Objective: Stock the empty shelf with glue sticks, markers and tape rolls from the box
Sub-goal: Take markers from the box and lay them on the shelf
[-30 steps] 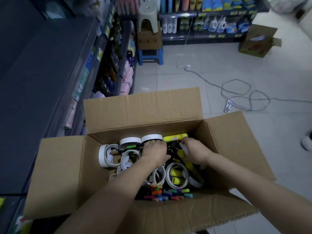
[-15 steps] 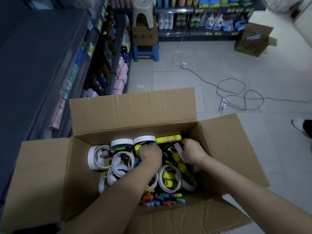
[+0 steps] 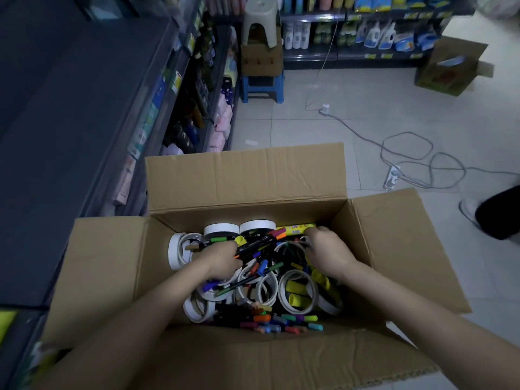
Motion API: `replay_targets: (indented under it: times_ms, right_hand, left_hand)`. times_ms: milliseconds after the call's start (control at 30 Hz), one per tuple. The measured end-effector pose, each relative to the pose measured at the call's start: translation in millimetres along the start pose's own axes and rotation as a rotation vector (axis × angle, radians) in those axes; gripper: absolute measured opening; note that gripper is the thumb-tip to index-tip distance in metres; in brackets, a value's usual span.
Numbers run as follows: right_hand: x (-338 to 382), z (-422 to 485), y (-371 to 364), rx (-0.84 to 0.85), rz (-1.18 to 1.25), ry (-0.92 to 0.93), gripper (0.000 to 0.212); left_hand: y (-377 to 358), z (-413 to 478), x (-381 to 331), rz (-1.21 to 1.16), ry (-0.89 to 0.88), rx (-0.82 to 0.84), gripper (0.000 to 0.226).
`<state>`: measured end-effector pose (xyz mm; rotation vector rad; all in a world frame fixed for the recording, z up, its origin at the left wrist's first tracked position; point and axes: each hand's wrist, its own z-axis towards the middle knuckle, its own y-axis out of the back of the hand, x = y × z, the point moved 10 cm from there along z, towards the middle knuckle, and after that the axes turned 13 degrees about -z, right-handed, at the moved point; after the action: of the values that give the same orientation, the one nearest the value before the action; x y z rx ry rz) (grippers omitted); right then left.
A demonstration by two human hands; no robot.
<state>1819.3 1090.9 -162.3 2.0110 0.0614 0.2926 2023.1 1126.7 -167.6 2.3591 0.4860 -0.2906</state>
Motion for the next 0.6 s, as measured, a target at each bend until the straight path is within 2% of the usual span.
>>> replay_targets:
  times_ms: [100,167,267,433,600]
  right_hand:
    - [21.4,0.5,-3.4,0.015,-0.041,0.146,0.028]
    - [37.1,0.0,-11.6,0.074,-0.127,0.255,0.037]
    - [62.8,-4.7,-23.6,0.153,-0.268,0.424,0.050]
    - [94.2,-3.8,-35.3,0.165,-0.432,0.543,0.065]
    - [102.4,3.0,-53.4,0.182,-0.574,0.628,0.061]
  left_hand:
    - [5.8,-18.6,15.5,-0.196,-0.015,-0.008,0.009]
    - [4.5,-30.1,24.5,-0.477,-0.017,0.021,0.002]
    - [9.9,-45.6,34.4,-0.771,-0.035,0.010,0.013]
    - [18.2,-67.7,35.0,-0.907,-0.108,0.010,0.003]
    - [28.6,-84.7,34.2,-0.959,-0.223,-0.044,0.013]
